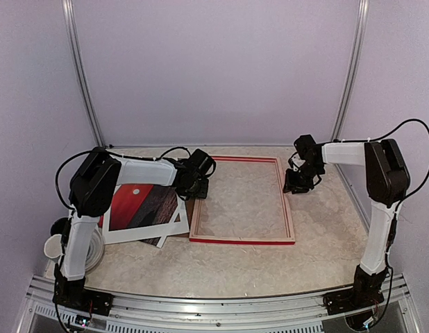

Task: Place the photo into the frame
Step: Press the glass panel against the frame body.

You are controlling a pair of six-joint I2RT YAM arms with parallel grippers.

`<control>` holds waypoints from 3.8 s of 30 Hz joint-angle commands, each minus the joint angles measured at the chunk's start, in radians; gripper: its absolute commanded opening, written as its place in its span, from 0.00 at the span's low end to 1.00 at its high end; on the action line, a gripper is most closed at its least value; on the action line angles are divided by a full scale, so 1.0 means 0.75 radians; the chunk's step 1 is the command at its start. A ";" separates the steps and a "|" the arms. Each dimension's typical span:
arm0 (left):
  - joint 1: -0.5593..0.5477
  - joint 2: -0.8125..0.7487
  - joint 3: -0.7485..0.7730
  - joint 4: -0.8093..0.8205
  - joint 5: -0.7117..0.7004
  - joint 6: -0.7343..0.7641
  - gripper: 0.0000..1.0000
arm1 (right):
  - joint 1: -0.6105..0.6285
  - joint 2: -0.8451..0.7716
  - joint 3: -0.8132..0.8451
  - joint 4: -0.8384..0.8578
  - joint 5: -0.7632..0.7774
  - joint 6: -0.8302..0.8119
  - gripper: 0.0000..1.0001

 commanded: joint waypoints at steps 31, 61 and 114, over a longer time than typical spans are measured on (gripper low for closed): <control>0.008 -0.105 -0.065 0.070 0.049 -0.009 0.53 | 0.067 0.059 0.158 -0.176 0.240 -0.036 0.36; 0.057 -0.125 -0.216 0.232 0.322 -0.086 0.54 | 0.136 0.193 0.183 -0.177 0.218 -0.042 0.36; 0.112 -0.255 -0.433 0.477 0.569 -0.171 0.58 | 0.154 0.223 0.293 -0.238 0.126 -0.026 0.35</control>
